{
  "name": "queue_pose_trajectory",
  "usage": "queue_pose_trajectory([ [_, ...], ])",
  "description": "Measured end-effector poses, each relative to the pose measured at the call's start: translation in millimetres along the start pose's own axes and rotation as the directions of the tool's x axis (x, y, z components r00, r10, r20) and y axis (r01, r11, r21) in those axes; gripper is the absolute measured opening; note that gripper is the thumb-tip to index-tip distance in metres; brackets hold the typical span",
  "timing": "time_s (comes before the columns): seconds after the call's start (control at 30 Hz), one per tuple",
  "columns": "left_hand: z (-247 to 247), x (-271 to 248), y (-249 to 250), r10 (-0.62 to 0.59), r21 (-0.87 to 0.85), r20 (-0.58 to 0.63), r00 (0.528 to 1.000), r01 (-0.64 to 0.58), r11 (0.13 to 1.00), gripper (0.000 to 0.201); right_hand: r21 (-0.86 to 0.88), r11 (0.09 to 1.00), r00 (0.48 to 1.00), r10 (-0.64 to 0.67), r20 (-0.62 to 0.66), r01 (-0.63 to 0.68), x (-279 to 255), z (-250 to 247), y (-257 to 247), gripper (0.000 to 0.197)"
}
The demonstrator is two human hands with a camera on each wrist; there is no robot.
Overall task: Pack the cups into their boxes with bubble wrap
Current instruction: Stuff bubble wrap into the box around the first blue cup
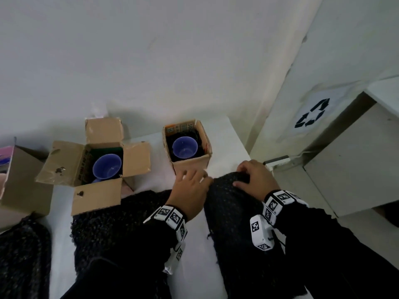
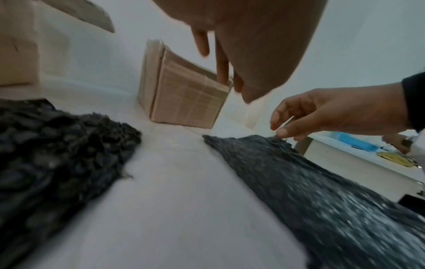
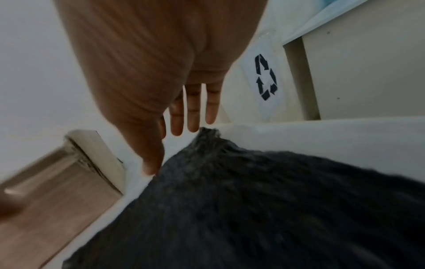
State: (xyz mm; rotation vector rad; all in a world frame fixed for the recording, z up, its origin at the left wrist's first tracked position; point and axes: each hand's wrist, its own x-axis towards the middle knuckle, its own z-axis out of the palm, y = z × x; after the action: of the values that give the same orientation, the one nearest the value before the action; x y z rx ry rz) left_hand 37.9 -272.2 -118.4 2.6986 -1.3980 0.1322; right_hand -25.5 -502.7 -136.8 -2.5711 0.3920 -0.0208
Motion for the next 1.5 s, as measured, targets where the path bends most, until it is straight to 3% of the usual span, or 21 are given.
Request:
queue_pose_trajectory([
  [0.07, 10, -9, 13, -0.026, -0.020, 0.279, 0.960, 0.033, 0.999, 0.035, -0.097, 0.993, 0.991, 0.075, 0.109, -0.064, -16, 10, 5, 0.059],
  [0.13, 20, -20, 21, -0.088, -0.037, 0.438, 0.894, 0.116, 0.993, 0.052, -0.130, 0.978, 0.972, 0.182, 0.146, -0.164, -29, 20, 5, 0.080],
  [0.27, 29, -32, 26, -0.115, -0.094, 0.418, 0.901, 0.169, 0.981, 0.060, -0.022, 0.963, 0.956, 0.269, 0.112, -0.269, -36, 26, -4, 0.093],
  [0.4, 28, -35, 20, -0.199, -0.311, 0.378, 0.904, 0.326, 0.892, 0.070, 0.149, 0.959, 0.969, 0.234, 0.074, -0.243, -33, 22, -11, 0.068],
  [0.5, 28, -36, 13, -0.356, -0.596, 0.334, 0.873, 0.488, 0.637, 0.095, 0.331, 0.934, 0.990, 0.121, 0.070, -0.138, -27, 7, -25, 0.027],
  [0.6, 21, -36, 6, -0.450, -0.751, 0.328, 0.830, 0.519, 0.408, 0.107, 0.542, 0.836, 0.996, 0.061, 0.070, -0.089, -18, -15, -47, 0.014],
  [0.67, 11, -34, 1, -0.499, -0.774, 0.297, 0.814, 0.511, 0.374, 0.092, 0.633, 0.770, 0.996, 0.067, 0.051, -0.084, -11, -29, -61, 0.012],
  [0.73, -5, -28, -7, -0.534, -0.759, 0.233, 0.813, 0.495, 0.422, 0.052, 0.672, 0.736, 0.996, 0.089, 0.031, -0.086, -1, -42, -75, 0.016],
  [0.8, -24, -20, -15, -0.547, -0.753, 0.190, 0.815, 0.479, 0.452, 0.017, 0.663, 0.744, 0.995, 0.095, 0.009, -0.077, 10, -56, -88, 0.017],
  [0.87, -44, -11, -29, -0.550, -0.763, 0.151, 0.821, 0.451, 0.463, 0.005, 0.636, 0.769, 0.996, 0.090, -0.015, -0.060, 23, -71, -100, 0.016],
  [1.0, -86, 11, -55, -0.605, -0.766, 0.008, 0.797, 0.394, 0.508, 0.016, 0.542, 0.840, 0.993, 0.072, -0.089, -0.012, 50, -95, -121, 0.019],
  [1.13, -111, 33, -73, -0.706, -0.803, -0.011, 0.708, 0.415, 0.429, 0.029, 0.560, 0.829, 0.980, 0.109, -0.167, 0.003, 75, -104, -141, 0.047],
  [1.2, -115, 41, -80, -0.747, -0.817, -0.009, 0.664, 0.426, 0.388, 0.028, 0.557, 0.830, 0.965, 0.121, -0.231, 0.030, 83, -100, -149, 0.050],
  [1.37, -93, 47, -92, -0.811, -0.807, 0.102, 0.576, 0.525, 0.271, 0.026, 0.388, 0.917, 0.927, 0.067, -0.369, 0.088, 103, -73, -152, 0.028],
  [1.5, -63, 45, -95, -0.790, -0.802, 0.171, 0.588, 0.549, 0.235, 0.027, 0.259, 0.962, 0.939, 0.012, -0.343, 0.082, 121, -46, -144, 0.014],
])
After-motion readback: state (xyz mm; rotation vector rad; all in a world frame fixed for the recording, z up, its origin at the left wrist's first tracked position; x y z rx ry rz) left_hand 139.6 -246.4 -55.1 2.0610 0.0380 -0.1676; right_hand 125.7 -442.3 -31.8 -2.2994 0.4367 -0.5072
